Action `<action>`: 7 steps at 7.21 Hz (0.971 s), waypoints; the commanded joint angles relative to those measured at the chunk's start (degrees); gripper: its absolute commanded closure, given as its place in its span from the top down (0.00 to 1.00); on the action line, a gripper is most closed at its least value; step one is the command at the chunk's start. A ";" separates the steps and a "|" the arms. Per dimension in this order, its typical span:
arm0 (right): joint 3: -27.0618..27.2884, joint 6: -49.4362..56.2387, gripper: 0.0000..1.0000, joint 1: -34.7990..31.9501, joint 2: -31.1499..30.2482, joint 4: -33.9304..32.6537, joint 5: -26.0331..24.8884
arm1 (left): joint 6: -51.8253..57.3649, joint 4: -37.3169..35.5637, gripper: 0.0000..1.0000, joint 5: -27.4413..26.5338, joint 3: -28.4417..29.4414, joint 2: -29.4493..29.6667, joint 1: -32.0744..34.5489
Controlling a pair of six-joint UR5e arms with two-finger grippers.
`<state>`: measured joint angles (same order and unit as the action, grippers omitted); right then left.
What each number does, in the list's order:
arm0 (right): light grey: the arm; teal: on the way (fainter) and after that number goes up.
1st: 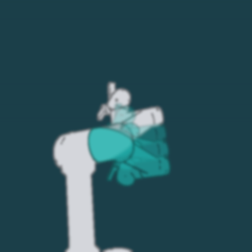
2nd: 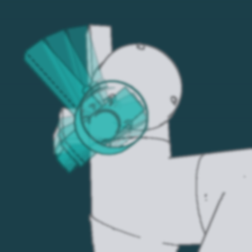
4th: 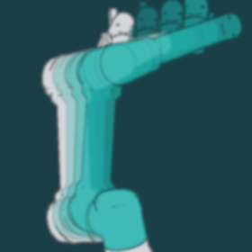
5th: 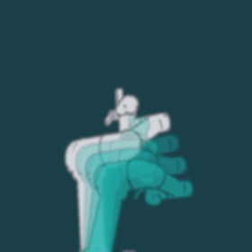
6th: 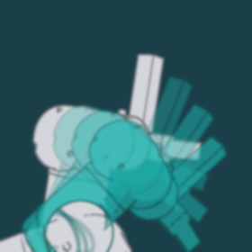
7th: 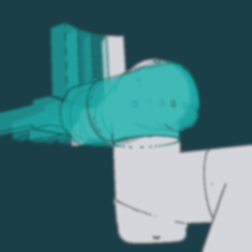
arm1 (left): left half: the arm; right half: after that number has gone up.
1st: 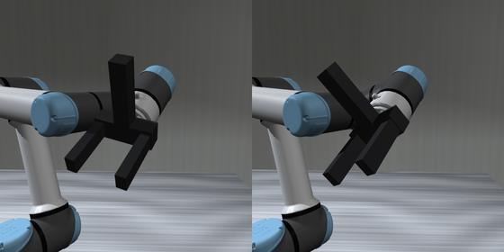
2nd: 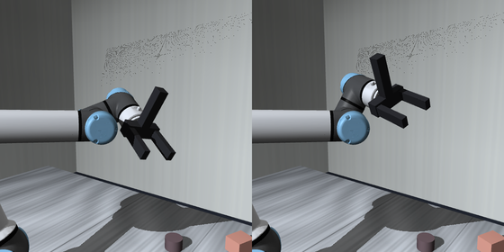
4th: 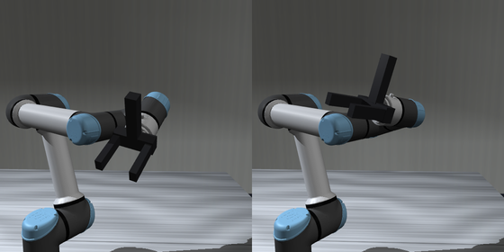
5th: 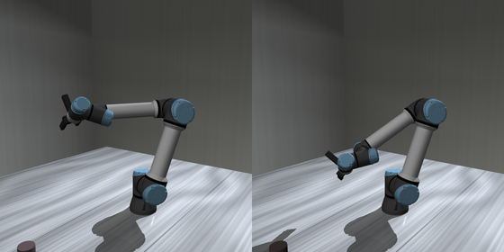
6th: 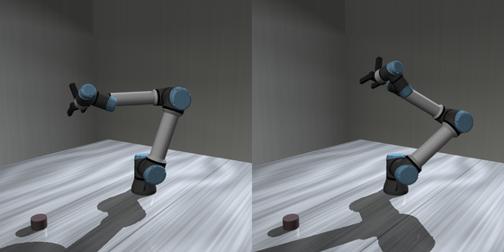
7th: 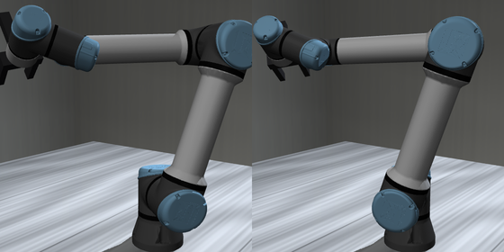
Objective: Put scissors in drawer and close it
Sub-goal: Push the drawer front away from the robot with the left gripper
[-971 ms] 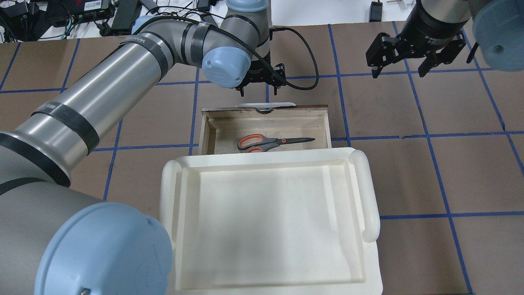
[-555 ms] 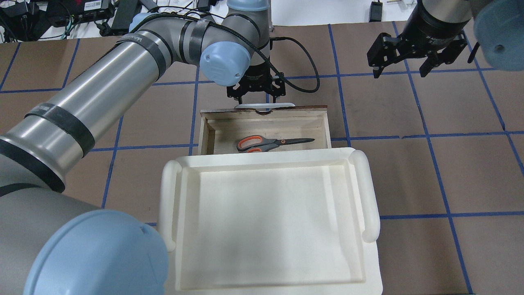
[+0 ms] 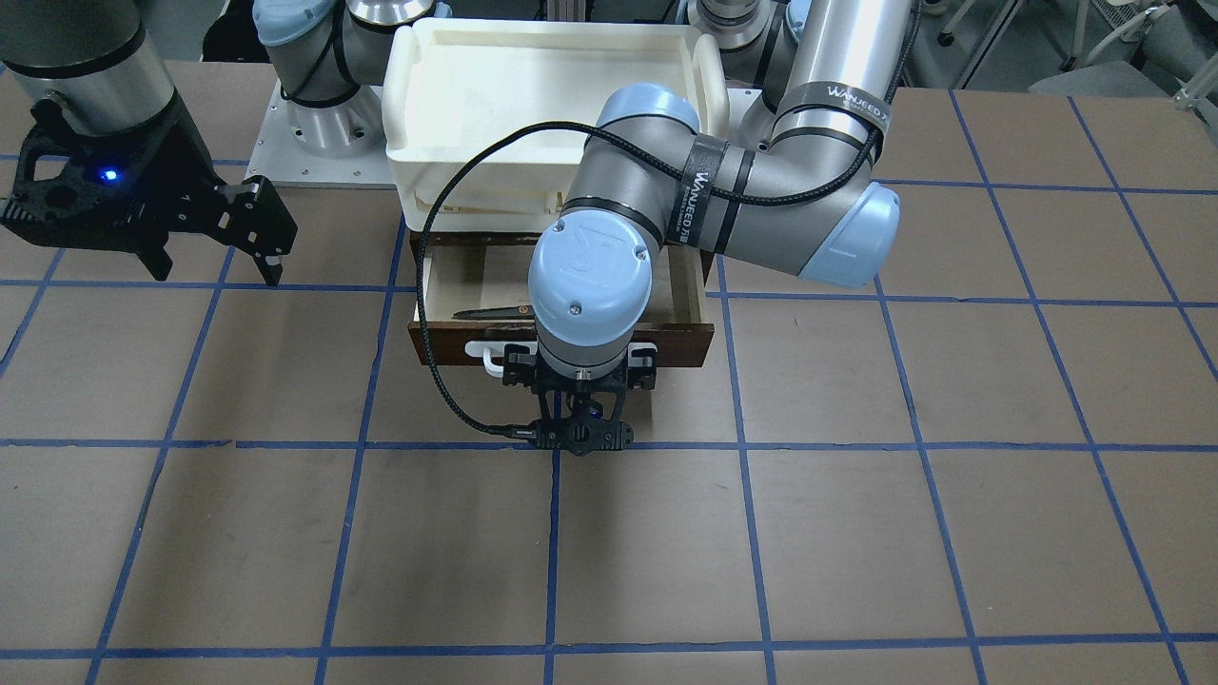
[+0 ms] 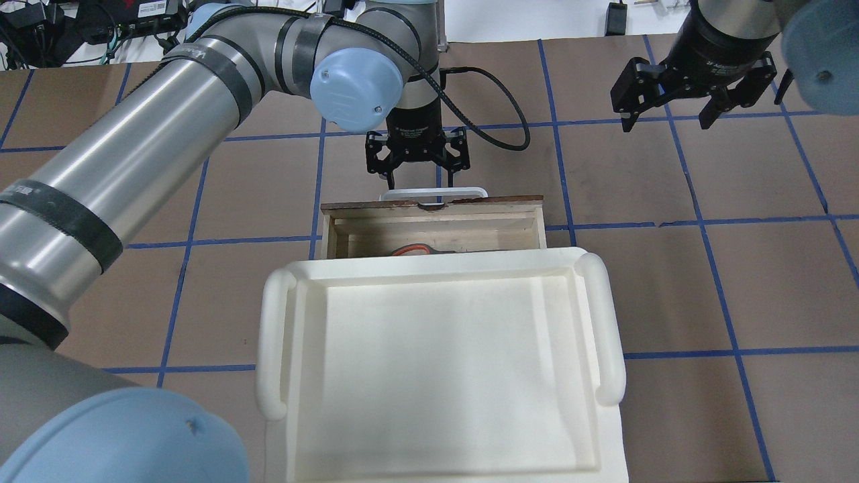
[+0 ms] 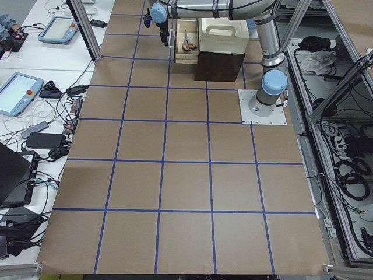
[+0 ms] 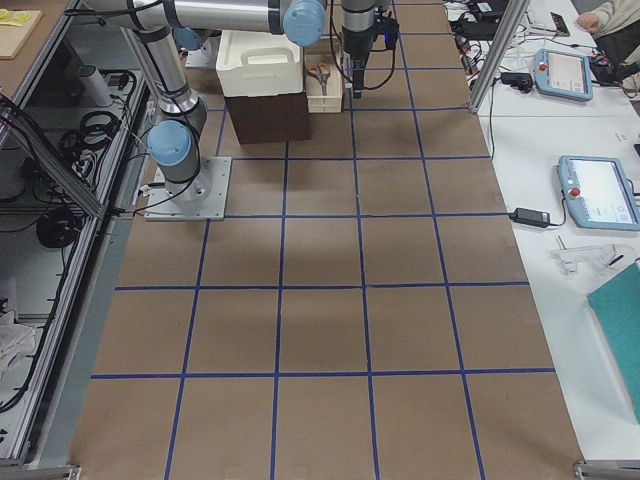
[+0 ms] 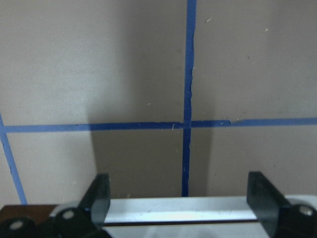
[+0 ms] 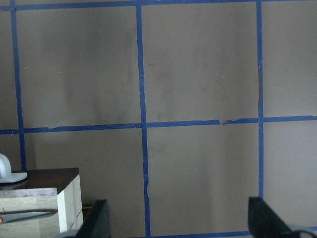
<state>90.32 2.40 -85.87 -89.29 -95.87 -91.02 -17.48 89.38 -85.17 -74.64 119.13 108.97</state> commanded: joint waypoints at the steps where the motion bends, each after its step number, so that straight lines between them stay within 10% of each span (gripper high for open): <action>1: 0.73 -0.29 1.00 0.00 -0.09 -0.02 -0.03 | 2.70 5.27 1.00 1.32 -1.03 -1.44 -0.52; 7: 0.83 0.23 1.00 0.00 0.00 -0.29 -0.12 | 3.68 12.73 1.00 4.21 -2.70 -3.37 -0.25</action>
<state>91.14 2.54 -85.87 -89.31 -96.11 -91.13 -13.81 99.48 -81.83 -77.12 116.51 108.45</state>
